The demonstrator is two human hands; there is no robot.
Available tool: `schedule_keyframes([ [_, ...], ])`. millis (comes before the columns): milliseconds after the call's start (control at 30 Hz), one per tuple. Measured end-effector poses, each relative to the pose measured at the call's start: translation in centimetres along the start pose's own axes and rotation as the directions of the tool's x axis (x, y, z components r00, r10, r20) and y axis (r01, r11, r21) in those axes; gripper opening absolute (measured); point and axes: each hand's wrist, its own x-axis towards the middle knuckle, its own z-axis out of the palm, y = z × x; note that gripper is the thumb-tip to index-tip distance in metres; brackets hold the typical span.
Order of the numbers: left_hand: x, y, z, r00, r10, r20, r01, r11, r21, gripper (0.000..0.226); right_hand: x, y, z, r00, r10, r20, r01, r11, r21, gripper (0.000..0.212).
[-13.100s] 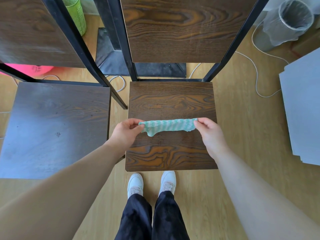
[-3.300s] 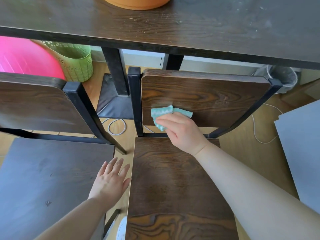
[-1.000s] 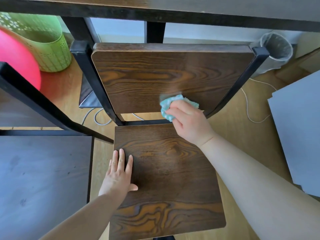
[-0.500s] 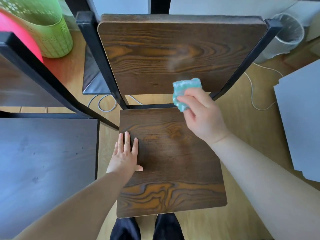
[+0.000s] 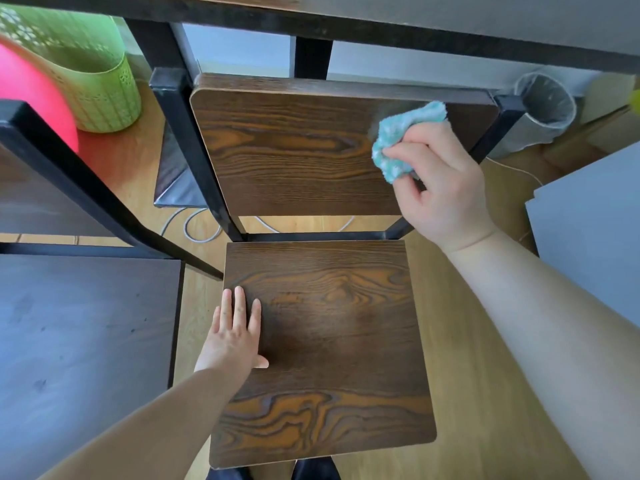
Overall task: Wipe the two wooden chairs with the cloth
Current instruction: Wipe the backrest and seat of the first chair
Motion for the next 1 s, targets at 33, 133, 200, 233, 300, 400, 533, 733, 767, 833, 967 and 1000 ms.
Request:
schedule_keyframes([
  [33, 0.0, 0.0, 0.0, 1.000, 0.001, -0.001, -0.001, 1.000, 0.001, 0.113, -0.2, 0.1, 0.3, 1.000, -0.001, -0.001, 0.001, 1.000, 0.006, 0.016],
  [133, -0.1, -0.1, -0.1, 1.000, 0.003, -0.009, -0.003, 1.000, 0.004, 0.112, -1.0, 0.1, 1.2, 1.000, 0.006, -0.008, -0.006, 1.000, 0.019, 0.017],
  [200, -0.2, -0.1, -0.2, 1.000, 0.007, -0.003, -0.007, 1.000, 0.012, 0.111, -1.7, 0.2, 1.8, 1.000, 0.007, 0.002, -0.007, 1.000, 0.021, 0.017],
  [233, -0.2, -0.1, -0.2, 1.000, 0.006, 0.000, -0.006, 1.000, 0.016, 0.111, -2.0, 0.2, 2.1, 1.000, 0.004, 0.014, -0.005, 1.000, 0.023, 0.017],
  [300, -0.1, 0.0, -0.1, 1.000, 0.002, 0.001, -0.002, 1.000, 0.025, 0.111, -2.8, 0.2, 2.8, 0.999, -0.007, 0.052, 0.005, 1.000, 0.031, 0.020],
  [400, -0.1, 0.1, -0.3, 1.000, -0.011, 0.010, 0.011, 0.999, 0.040, 0.110, -4.2, 0.0, 3.8, 0.994, -0.010, 0.112, 0.005, 0.999, 0.049, 0.028],
  [533, -0.3, 0.3, -1.0, 0.999, -0.016, 0.029, 0.014, 0.999, 0.048, 0.109, -5.9, -0.3, 5.2, 0.979, 0.018, 0.203, -0.033, 0.997, 0.068, 0.022],
  [733, 0.2, -0.7, -4.2, 0.998, -0.027, -0.056, 0.024, 0.999, -0.043, 0.108, -7.3, -1.1, 5.9, 0.936, 0.046, 0.350, -0.072, 0.995, 0.063, 0.021],
  [767, 0.8, -1.0, -4.7, 0.997, -0.023, -0.075, 0.019, 0.999, -0.048, 0.109, -7.3, -1.1, 6.0, 0.933, 0.044, 0.357, -0.070, 0.996, 0.061, 0.021],
  [833, 2.1, -1.4, -5.8, 0.996, -0.003, -0.092, -0.002, 0.999, -0.049, 0.112, -7.5, -1.2, 6.1, 0.926, 0.043, 0.374, -0.071, 0.996, 0.060, 0.021],
  [967, 4.2, -0.8, -7.3, 0.998, 0.040, -0.057, -0.045, 0.995, -0.087, 0.118, -7.8, -1.2, 6.2, 0.902, 0.052, 0.429, -0.084, 0.995, 0.055, 0.025],
  [1000, 4.5, -0.6, -7.5, 0.998, 0.044, -0.046, -0.048, 0.995, -0.086, 0.118, -7.8, -1.2, 6.2, 0.893, 0.059, 0.446, -0.090, 0.995, 0.049, 0.026],
])
